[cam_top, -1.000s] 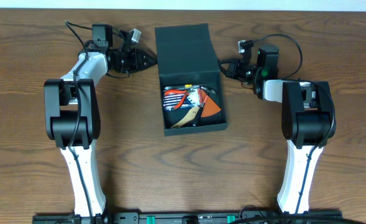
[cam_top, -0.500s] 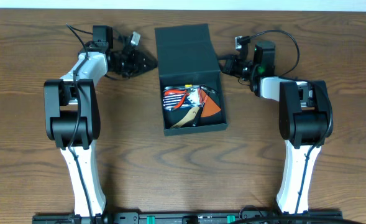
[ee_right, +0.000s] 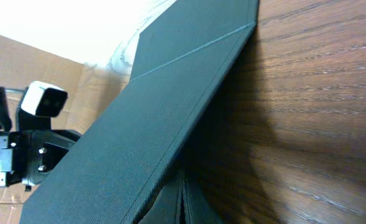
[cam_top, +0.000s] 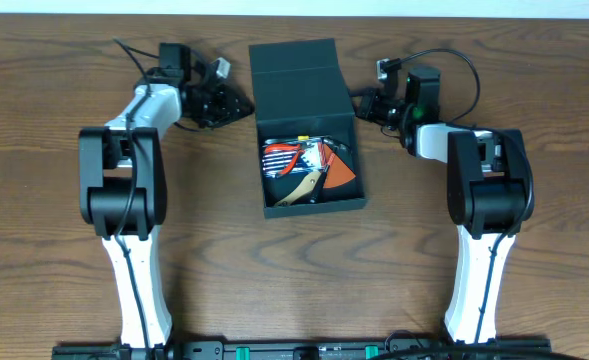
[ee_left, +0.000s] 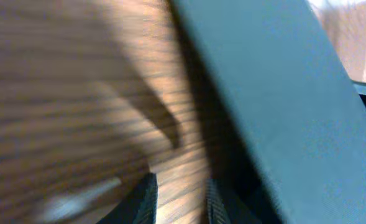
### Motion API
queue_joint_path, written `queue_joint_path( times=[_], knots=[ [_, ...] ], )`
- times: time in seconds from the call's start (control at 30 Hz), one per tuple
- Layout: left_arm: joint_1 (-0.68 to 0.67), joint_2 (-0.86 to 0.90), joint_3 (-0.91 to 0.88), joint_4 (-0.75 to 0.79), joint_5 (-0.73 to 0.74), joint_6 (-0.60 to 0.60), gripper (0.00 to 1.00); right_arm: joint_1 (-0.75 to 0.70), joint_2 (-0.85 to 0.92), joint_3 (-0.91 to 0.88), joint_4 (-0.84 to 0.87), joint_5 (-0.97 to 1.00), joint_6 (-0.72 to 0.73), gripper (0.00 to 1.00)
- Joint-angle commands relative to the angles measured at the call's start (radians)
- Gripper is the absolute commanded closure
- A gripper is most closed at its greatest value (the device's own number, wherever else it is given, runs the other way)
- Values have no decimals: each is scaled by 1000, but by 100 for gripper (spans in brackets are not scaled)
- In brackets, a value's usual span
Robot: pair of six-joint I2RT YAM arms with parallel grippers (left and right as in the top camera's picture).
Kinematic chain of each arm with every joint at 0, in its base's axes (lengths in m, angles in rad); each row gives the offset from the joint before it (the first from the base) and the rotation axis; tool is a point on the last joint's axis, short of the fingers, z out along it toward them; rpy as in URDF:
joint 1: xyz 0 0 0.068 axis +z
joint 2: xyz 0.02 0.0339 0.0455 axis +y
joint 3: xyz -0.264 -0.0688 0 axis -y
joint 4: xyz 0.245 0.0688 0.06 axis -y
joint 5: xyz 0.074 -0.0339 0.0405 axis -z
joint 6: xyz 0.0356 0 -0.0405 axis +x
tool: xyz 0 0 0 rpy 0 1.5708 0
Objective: Pack container
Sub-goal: 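Grip the lid edges with both grippers and raise it upright, then swing the lid forward and down onto the box with both grippers, then press down on the closed lid with both grippers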
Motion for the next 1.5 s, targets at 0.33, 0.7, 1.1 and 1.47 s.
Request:
queue_joint_path(
  times=[0.33, 0.7, 1.1, 1.47],
  knots=[
    [-16, -20, 8, 104, 127, -10, 94, -1, 7, 36, 133, -86, 194, 98],
    [-11, -211, 8, 80, 127, 62, 94, 6, -166, 50, 69, -103, 184, 99],
    [-13, -377, 8, -285, 149, 148, 94, 35, -411, 50, -404, -44, -51, 98],
    [-52, -572, 8, -739, -46, 311, 94, 94, -637, 50, -967, 216, -368, 98]
  ],
)
